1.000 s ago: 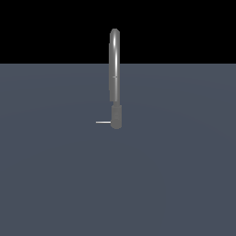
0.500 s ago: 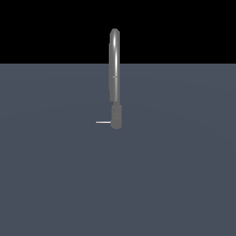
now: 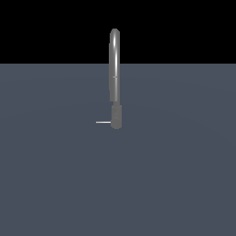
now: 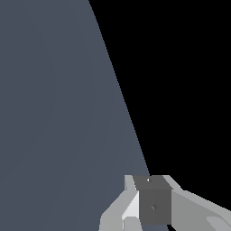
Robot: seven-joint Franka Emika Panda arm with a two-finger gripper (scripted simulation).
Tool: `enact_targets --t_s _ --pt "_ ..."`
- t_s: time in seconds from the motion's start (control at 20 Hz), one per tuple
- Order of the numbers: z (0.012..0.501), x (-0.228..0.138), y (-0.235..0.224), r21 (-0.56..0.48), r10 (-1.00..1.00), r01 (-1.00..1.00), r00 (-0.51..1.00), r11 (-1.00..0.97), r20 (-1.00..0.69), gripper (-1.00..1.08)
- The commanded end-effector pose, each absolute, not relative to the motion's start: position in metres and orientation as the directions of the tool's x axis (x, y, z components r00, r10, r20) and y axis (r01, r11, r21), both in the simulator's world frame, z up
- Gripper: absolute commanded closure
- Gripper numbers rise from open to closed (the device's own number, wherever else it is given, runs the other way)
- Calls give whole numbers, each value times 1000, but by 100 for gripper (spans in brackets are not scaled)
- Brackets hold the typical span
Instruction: Turn on the faucet by rotating a designated handle.
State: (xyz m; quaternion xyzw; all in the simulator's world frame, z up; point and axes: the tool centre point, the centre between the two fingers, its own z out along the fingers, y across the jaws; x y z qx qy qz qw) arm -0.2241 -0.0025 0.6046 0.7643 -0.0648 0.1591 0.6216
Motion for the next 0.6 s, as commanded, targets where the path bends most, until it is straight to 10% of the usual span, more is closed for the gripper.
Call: enact_targets --t_s 0.0,0.55 --pt "611 -218 9 945 139 -306 937 -114 320 108" --pt "613 -179 71 901 312 -296 930 317 196 108"
